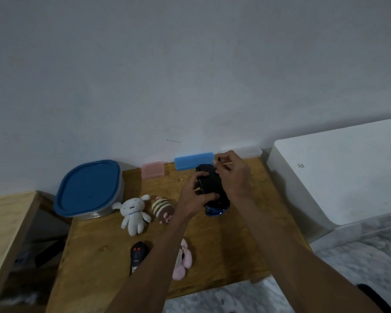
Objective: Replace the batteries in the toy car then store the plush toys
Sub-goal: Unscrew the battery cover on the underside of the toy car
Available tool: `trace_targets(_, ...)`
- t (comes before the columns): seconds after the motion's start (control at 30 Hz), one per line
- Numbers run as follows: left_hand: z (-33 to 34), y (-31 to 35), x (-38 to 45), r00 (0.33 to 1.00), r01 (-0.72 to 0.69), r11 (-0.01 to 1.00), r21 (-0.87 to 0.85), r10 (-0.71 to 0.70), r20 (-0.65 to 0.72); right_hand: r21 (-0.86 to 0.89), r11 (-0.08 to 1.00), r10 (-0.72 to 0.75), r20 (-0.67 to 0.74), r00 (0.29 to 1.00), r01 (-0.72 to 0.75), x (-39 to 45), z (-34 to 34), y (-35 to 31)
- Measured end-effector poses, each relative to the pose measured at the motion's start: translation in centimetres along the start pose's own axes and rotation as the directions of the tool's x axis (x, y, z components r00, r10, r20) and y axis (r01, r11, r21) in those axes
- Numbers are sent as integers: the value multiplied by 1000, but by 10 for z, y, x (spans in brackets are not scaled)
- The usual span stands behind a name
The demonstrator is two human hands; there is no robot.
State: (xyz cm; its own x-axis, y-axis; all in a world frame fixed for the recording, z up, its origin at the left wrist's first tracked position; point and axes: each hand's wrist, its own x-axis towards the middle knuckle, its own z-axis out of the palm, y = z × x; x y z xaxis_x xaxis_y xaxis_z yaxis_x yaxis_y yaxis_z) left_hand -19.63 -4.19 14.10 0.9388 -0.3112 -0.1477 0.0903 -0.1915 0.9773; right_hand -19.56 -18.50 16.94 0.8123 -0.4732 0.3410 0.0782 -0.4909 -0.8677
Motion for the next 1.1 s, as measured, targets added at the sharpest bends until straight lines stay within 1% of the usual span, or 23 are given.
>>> trace_targets(0.1, 0, 0, -1, 1000, 14, 1000, 0, -14, -6, -13, 1000, 28, -37, 999, -28, -1, -1, 1)
trace_targets(0.23, -1, 2, -2, 1000, 17, 1000, -14, -17, -5, -24, 1000, -16, -49, 999, 15, -3, 0, -2)
trace_targets(0.37, -3, 4, -3, 1000, 6, 1000, -12, -6, -9, -26, 1000, -14, -80, 997, 12, -3, 2, -3)
trace_targets(0.57, -5, 4, -6, 1000, 0, 1000, -24, -1, -16, -44, 997, -68, -67, 995, 65, -5, 4, -8)
trace_targets(0.67, -5, 2, -9, 1000, -1, 1000, -13, 1, -19, -50, 997, -65, -74, 995, 61, -6, 5, -8)
trace_targets(0.8, -4, 2, -11, 1000, 6, 1000, -29, -7, -14, -51, 997, -68, -32, 997, 66, -10, 5, -11)
trace_targets(0.97, -6, 1, -13, 1000, 5, 999, -35, -6, -22, -78, 996, -36, -52, 998, 32, -11, 5, -11)
trace_targets(1.1, -6, 1, -15, 1000, 6, 998, -61, -7, -9, -42, 998, -40, -24, 999, 39, -10, 3, -12)
